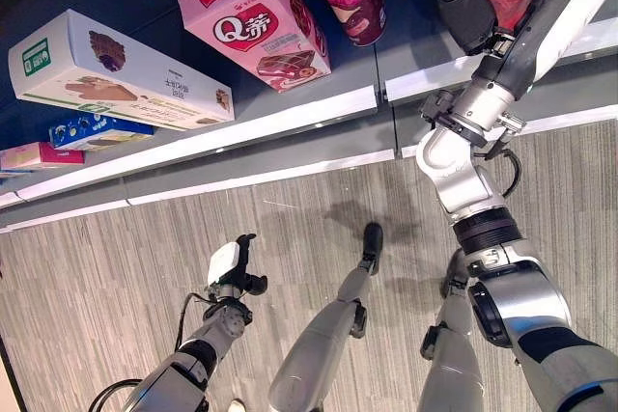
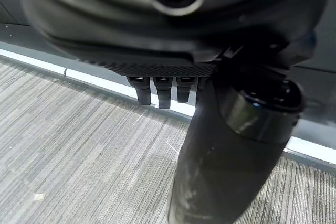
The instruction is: Put the goods on the table back onto the shelves and tidy them up.
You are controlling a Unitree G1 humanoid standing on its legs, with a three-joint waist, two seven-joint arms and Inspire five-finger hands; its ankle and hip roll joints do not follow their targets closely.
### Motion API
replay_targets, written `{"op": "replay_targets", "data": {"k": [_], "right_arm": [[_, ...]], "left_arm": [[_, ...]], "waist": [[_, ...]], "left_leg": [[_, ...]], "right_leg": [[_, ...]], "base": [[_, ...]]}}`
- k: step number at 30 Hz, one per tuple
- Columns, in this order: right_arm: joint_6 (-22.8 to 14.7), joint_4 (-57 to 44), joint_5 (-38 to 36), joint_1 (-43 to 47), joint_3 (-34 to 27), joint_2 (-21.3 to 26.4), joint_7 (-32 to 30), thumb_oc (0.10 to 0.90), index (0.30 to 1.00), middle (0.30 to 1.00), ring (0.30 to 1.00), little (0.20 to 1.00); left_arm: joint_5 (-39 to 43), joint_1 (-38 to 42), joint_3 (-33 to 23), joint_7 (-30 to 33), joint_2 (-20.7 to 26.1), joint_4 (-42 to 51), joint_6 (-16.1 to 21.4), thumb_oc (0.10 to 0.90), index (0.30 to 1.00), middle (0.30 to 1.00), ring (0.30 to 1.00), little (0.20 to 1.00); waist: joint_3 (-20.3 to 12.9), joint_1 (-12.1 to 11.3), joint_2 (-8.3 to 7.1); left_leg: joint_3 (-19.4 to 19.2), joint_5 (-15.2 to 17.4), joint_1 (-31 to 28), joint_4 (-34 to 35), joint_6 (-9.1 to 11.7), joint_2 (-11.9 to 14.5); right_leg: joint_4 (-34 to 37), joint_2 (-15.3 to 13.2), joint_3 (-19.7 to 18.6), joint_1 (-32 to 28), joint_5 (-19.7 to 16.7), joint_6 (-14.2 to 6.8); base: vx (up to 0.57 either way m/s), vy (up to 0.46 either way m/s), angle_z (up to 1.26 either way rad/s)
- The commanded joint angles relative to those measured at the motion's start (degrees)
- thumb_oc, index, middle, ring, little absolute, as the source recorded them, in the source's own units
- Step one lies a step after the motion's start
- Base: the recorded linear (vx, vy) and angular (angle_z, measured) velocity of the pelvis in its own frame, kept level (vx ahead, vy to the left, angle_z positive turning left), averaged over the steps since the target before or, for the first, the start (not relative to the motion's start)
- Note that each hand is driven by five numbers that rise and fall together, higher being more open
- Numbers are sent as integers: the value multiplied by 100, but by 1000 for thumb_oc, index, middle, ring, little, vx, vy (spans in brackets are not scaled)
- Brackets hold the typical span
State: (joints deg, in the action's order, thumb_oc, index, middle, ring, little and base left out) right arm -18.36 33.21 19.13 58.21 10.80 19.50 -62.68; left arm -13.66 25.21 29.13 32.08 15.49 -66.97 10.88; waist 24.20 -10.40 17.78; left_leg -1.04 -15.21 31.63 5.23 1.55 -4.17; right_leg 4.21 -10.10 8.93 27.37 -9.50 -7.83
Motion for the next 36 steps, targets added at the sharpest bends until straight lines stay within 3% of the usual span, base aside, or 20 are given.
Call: {"op": "replay_targets", "data": {"k": [1,7,20,26,30,36], "right_arm": [[-338,-749,375,109,294,-14,-33,800,900,900,900,900],[-279,-856,460,-219,257,-20,-84,800,900,900,900,900],[-376,-1060,497,-916,422,-284,-20,800,900,900,900,900],[-556,-1088,357,-1530,677,-614,189,800,900,900,900,900],[-631,-1083,237,-1753,764,-660,298,800,900,900,900,900],[-804,-1278,82,-2610,735,-596,481,800,900,900,900,900]], "left_arm": [[-14,-6,-34,322,322,-383,-165,800,900,900,900,900],[32,-73,-119,267,277,-436,-152,800,900,900,900,900],[20,-459,-270,193,170,-626,-215,800,900,900,900,900],[20,-779,-390,167,87,-739,-250,800,900,900,900,900],[39,-890,-448,143,79,-760,-265,800,900,900,900,900],[-21,-1347,-711,157,8,-872,-302,800,900,900,900,900]], "waist": [[-284,10,-67],[-401,105,-239],[-559,195,-433],[-739,241,-616],[-858,272,-700],[-1185,438,-965]], "left_leg": [[-194,959,-96,-344,21,98],[-229,997,-261,-361,32,171],[-214,1001,-596,-303,60,297],[-233,1053,-888,-310,55,379],[-234,1060,-1026,-314,55,417],[-258,1100,-1508,-245,83,549]], "right_leg": [[-451,-255,-202,-98,492,-18],[-431,-232,-162,-255,505,6],[-364,-152,-124,-562,529,48],[-305,-87,-48,-868,549,80],[-268,-52,-21,-1007,547,97],[-206,39,46,-1459,638,113]], "base": [[0,0,0],[0,0,0],[-2,-5,-2],[3,-18,-4],[7,-8,1],[48,-24,1]]}}
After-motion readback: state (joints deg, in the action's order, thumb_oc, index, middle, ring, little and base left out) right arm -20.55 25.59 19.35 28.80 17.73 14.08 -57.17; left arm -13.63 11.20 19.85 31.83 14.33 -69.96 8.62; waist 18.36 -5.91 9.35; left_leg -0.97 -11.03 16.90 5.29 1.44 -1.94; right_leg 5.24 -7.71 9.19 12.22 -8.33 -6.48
